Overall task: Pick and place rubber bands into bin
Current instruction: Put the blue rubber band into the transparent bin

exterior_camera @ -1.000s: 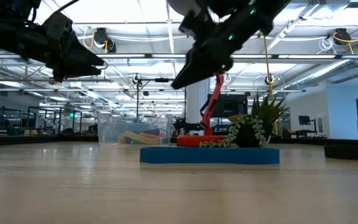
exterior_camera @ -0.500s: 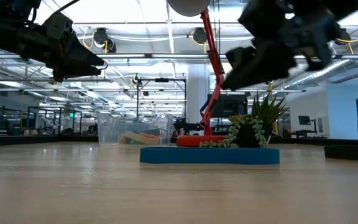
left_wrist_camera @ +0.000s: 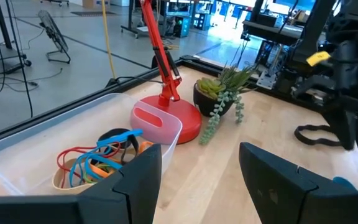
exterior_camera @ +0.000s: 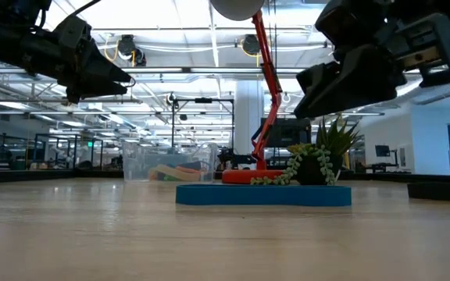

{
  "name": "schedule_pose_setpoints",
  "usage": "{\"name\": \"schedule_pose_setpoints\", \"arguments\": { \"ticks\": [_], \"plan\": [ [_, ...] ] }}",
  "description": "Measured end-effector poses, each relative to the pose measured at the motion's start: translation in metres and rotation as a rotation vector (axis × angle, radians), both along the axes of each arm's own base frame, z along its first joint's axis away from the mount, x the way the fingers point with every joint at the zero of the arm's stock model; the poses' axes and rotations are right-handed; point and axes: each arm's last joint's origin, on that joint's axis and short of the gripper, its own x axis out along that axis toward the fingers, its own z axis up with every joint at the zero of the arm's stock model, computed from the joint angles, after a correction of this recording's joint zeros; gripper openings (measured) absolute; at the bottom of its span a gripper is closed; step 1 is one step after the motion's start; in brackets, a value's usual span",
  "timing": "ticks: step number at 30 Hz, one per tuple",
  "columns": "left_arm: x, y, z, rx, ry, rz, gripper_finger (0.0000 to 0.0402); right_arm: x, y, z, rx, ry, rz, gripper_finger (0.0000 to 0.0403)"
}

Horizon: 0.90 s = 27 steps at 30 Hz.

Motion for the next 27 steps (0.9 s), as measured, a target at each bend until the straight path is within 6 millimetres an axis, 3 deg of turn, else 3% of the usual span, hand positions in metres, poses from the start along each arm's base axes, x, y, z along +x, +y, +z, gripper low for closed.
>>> {"name": "schedule_pose_setpoints", "arguments": {
  "ticks": [10,20,27],
  "plan": [
    [0.000,0.000,0.000,-0.009,-0.007,0.002,0.0223,0.022,0.018,-0.023,-0.060,0.143,-0.005,0.0105],
    [0.000,0.000,0.000,-0.009,-0.009,0.002,0.0223,0.025,0.019,-0.051,-0.046,0.249,-0.035,0.0105],
    [0.000,0.000,0.000,-0.012,-0.010,0.002,0.0223,0.027,0.019,-0.056,0.021,0.280,-0.039,0.0081]
  ]
}}
